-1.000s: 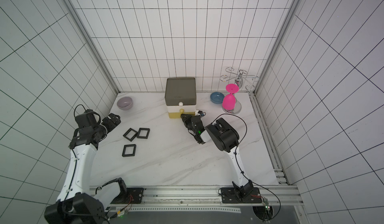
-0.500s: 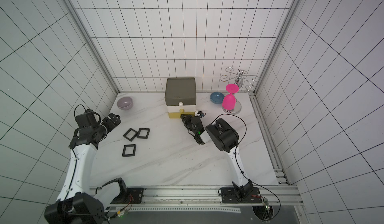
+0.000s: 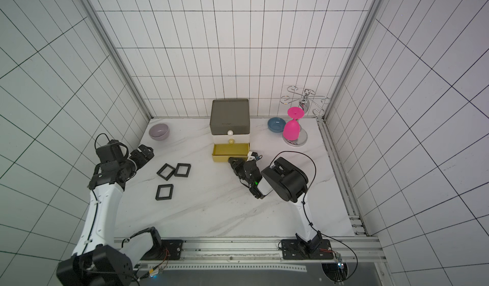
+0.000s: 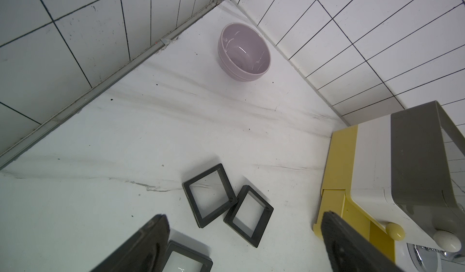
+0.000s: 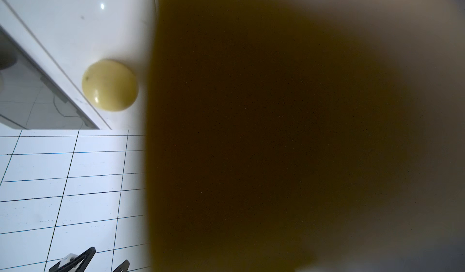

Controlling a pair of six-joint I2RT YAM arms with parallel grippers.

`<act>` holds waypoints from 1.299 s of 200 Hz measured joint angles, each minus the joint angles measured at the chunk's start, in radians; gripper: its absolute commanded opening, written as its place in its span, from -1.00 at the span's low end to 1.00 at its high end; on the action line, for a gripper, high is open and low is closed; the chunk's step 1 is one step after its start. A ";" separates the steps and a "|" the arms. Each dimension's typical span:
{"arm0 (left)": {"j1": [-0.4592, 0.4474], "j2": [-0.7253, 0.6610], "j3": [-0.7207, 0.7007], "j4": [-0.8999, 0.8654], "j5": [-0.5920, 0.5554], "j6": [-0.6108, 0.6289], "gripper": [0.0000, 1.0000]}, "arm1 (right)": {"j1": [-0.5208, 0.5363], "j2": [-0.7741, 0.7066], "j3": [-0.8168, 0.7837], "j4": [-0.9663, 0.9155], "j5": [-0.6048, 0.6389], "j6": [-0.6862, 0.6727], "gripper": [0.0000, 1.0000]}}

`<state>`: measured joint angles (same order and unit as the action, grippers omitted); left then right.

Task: Place the brooch boxes into the drawer by color
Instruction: Open the drawer in the storage box.

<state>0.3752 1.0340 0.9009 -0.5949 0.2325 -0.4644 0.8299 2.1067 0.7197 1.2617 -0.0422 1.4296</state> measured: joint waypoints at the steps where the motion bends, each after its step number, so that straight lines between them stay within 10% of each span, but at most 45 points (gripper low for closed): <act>1: 0.000 0.000 0.000 0.000 0.000 0.000 0.97 | 0.002 -0.001 -0.002 0.001 0.001 0.000 -0.60; 83: 0.000 0.006 0.000 0.000 0.000 0.000 0.97 | 0.089 -0.049 -0.185 0.131 0.056 0.027 -0.57; 166: 0.000 0.010 0.000 0.000 0.000 0.000 0.96 | 0.102 -0.078 -0.220 0.137 0.050 0.018 0.42; 260: 0.000 0.017 0.000 0.000 0.000 0.000 0.96 | 0.203 -0.639 -0.186 -0.485 0.194 -0.301 0.48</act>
<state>0.3748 1.0508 0.9005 -0.5949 0.2325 -0.4644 1.0332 1.4681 0.5335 0.7769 0.1516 1.1290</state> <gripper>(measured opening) 0.983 0.734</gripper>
